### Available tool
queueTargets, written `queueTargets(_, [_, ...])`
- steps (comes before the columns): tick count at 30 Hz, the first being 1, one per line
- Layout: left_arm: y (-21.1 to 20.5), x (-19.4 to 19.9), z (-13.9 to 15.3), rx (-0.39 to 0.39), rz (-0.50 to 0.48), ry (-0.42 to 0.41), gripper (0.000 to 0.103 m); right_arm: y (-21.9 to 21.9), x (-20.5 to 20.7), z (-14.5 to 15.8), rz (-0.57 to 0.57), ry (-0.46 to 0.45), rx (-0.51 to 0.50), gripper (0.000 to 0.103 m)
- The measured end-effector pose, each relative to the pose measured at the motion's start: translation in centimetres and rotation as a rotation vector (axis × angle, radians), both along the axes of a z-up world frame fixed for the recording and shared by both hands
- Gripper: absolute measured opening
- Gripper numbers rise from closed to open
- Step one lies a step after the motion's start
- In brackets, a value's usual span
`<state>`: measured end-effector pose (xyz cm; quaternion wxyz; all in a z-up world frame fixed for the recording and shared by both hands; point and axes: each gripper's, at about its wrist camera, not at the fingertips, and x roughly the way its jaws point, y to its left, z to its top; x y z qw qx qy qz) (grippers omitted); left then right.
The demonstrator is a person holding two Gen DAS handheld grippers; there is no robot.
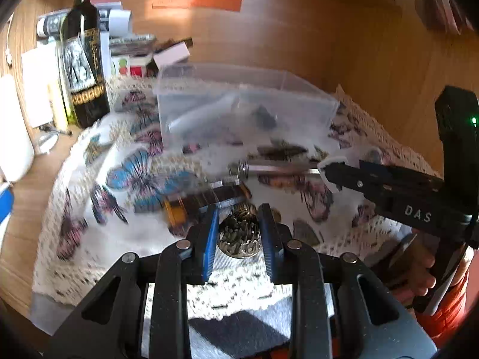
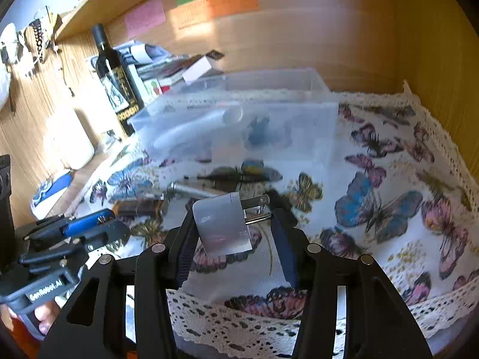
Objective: Organize rigid objects
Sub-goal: 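Grasp the white plug adapter with the right tool while the left tool grasps the bronze ornament, then lower both held items into the clear box and open both tools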
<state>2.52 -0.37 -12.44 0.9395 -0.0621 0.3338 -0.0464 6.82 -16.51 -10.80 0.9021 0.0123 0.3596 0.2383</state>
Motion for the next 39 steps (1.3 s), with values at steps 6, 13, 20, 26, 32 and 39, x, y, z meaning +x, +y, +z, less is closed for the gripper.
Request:
queueTargets(6, [1.1,1.3,2.7,0.006,0.033,-0.068,0.027,-0.5,0.8,2.0,-0.009,-0.051,0.027,0.045])
queueTargets(13, [2.2,3.4,5.5,0.03,0.058,-0.136,0.027,-0.4,2.4,4.6,-0.028,-0.132,0.043,0.045])
queueTargets(20, [3.0,6.1,7.8,0.065,0.076,-0.18,0.027,-0.3,4.6,7.1,-0.038,-0.206,0.053,0.045])
queueTargets(26, [3.9,9.2,9.1,0.066,0.082,-0.188,0.027,-0.2,6.6,8.5,-0.044,-0.256,0.039,0.045])
queueTargets(32, [4.1,12.2,9.0,0.087,0.074,-0.164,0.027,0.8,9.1,8.3,-0.039,-0.245,0.019,0.045])
queueTargets(39, [3.9,15.5,6.5,0.071,0.047,-0.074,0.027,2.6,11.8,5.4,-0.025,-0.163,-0.051,0.045])
